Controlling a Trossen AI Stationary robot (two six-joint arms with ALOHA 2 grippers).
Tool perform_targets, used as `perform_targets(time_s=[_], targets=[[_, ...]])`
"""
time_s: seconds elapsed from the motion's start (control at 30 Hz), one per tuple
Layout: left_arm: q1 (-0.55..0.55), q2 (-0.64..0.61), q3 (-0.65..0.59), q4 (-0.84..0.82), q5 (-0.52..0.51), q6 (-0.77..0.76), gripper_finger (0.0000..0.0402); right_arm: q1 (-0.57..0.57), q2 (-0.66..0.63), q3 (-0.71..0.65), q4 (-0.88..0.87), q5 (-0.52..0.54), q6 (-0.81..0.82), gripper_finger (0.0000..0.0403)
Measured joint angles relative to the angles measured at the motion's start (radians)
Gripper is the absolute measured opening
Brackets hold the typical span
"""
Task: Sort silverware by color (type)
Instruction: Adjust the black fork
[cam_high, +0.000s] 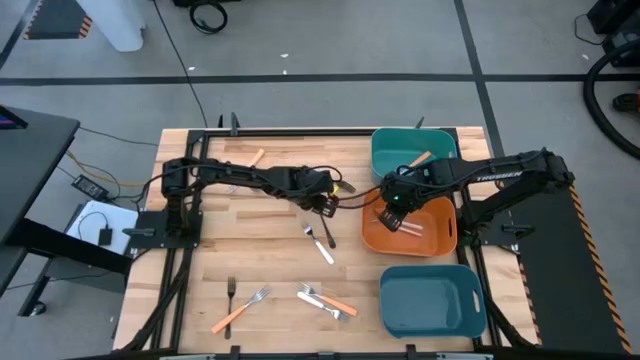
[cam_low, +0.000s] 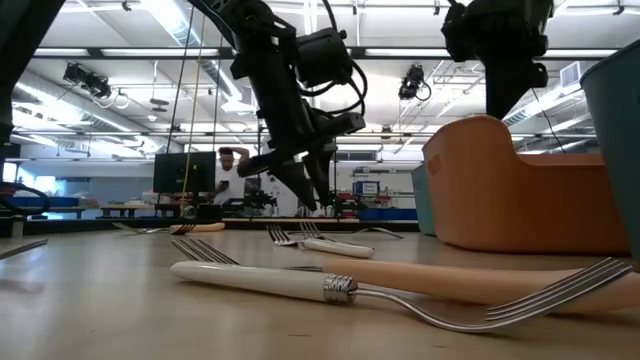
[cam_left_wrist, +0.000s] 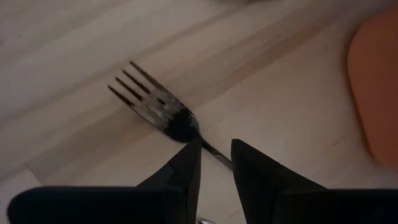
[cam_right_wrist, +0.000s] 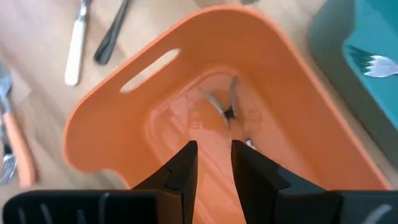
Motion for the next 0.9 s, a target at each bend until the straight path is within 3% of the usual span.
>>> perform_targets(time_s=[0.17,0.33,0.57,0.73,0.9], targets=[[-0.033,0.0,0.0,-0.003,-0.095,-0.176,0.0096,-0.028,0.0,0.0,-0.019,0.001,-0.064,0.0105],[-0.046,0.0,0.0,-0.003,-0.14,-0.381,0.0096,-0.055,0.0,0.0,-0.021,0.001,-0.294,0.0105],[-0.052,0.019,0.001,0.035,-0.165,-0.425,0.0096,-0.09,0.0,0.0,-0.015,0.001,-0.522,0.0105],[-0.058,0.079,0.001,0.141,-0.148,-0.431,0.0096,-0.112,0.0,0.0,-0.005,0.001,-0.578,0.0105],[-0.059,0.114,0.001,0.119,-0.129,-0.486,0.0095,-0.13,0.0,0.0,0.006,0.001,-0.598,0.0105]])
